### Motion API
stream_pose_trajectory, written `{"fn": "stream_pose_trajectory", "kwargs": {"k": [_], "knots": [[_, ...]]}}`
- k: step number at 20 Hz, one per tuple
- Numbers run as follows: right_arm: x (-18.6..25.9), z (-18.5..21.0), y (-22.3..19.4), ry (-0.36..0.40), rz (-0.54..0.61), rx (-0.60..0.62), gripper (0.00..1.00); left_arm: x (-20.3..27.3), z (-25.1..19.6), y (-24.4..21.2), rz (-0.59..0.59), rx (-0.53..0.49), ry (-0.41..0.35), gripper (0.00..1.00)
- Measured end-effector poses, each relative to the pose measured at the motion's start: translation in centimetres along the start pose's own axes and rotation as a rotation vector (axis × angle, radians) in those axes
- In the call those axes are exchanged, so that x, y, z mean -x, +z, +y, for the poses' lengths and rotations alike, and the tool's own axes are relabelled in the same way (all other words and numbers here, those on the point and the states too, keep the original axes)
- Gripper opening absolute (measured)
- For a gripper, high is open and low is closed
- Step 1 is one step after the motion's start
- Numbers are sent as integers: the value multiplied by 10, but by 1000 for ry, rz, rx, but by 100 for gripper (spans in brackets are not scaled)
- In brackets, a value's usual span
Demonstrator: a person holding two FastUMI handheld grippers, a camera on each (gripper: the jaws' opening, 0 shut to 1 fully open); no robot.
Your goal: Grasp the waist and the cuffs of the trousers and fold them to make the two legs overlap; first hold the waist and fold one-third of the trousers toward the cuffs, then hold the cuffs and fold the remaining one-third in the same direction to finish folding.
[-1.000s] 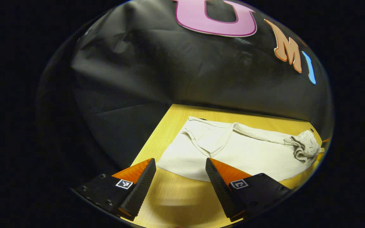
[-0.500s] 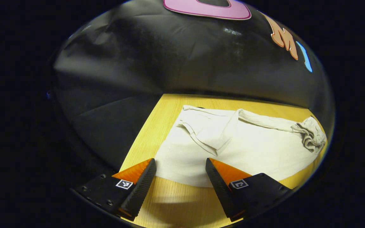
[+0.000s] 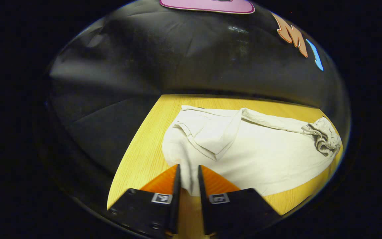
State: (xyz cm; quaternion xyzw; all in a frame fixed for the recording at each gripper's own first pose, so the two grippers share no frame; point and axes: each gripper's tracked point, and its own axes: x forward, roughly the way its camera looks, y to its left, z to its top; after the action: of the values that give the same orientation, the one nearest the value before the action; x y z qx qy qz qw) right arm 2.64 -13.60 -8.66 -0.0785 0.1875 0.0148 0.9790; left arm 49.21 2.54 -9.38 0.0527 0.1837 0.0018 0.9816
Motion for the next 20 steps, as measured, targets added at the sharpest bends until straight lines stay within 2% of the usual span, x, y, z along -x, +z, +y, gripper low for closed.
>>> {"fn": "stream_pose_trajectory", "kwargs": {"k": [1,3,7,11,15,20], "knots": [[0,0,0,-2,-2,5,99,-1,1,0,-10,10,12,6],[2,-2,1,-6,-4,14,97,0,0,1,-19,48,26,0],[11,-15,0,-14,-10,13,98,9,-9,9,-39,112,8,0],[11,-23,-2,-15,-13,12,98,29,-41,33,-97,228,-65,0],[14,-30,-3,-11,-25,17,99,58,-99,73,-174,282,-173,0],[19,-52,-5,-8,-37,-12,98,92,-194,118,-238,252,-313,0]]}}
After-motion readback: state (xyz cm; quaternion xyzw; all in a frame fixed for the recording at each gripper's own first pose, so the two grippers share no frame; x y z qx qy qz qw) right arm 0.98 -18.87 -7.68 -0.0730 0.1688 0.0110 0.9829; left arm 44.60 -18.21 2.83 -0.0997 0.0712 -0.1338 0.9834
